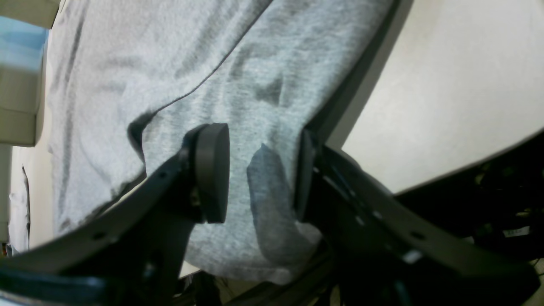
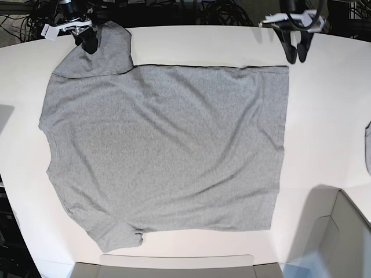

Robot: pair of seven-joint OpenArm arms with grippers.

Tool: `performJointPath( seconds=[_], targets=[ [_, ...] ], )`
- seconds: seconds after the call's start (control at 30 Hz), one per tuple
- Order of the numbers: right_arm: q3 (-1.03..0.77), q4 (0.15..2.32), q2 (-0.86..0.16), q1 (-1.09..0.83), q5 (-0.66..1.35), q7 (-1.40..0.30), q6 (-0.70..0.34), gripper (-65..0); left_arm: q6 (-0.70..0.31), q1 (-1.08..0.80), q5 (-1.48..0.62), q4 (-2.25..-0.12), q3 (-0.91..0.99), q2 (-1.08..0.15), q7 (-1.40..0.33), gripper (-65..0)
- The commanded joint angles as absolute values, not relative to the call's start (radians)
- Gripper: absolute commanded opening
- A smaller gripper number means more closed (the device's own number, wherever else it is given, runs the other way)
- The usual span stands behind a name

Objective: Fold the T-shirt properly
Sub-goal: 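Lower both grippers onto the shirt's shoulder corners and grasp them, then lift the shoulder edge with both grippers and pull it over the shirt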

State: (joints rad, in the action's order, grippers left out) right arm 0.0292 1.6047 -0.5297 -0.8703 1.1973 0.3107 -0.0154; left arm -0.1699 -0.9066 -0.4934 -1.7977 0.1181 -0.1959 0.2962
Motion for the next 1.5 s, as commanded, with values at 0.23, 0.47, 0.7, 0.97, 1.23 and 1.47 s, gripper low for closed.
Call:
performJointPath(
  seconds=[0.23, 0.47, 0.7, 0.97, 1.23, 1.47],
  targets=[
    [0.024, 1.609, -0.545, -0.885, 1.194, 0.295, -0.008, -40.8, -0.171, -0.739, -1.056, -1.784, 0.266, -0.314, -0.306, -45.6],
    [0.027, 1.609, -0.544, -0.886, 1.194, 0.295, -0.008, -40.8, -0.318, -0.565, -1.139, -1.546, 0.489, -0.321, -0.680, -45.8],
    [0.027, 1.609, -0.545, -0.886, 1.194, 0.295, -0.008, -40.8, -0.367, -0.507, -1.043, -1.463, 0.446, -0.320, -0.733, -45.9],
    [0.031, 1.615, -0.542, -0.886, 1.193, 0.295, -0.008, -40.8, -0.363, -0.501, -1.040, -1.458, 0.323, -0.318, -0.730, -45.9],
    [0.131, 1.616, -0.582, -0.865, 1.191, 0.295, -0.008, -51.0, -0.363, -0.501, -1.038, -1.451, 0.317, -0.300, -0.730, -46.9],
    [0.136, 1.633, -0.601, -0.857, 1.193, 0.295, -0.008, -65.0, -0.364, -0.501, -1.038, -1.451, 0.323, -0.305, -0.730, -65.0]
  ],
)
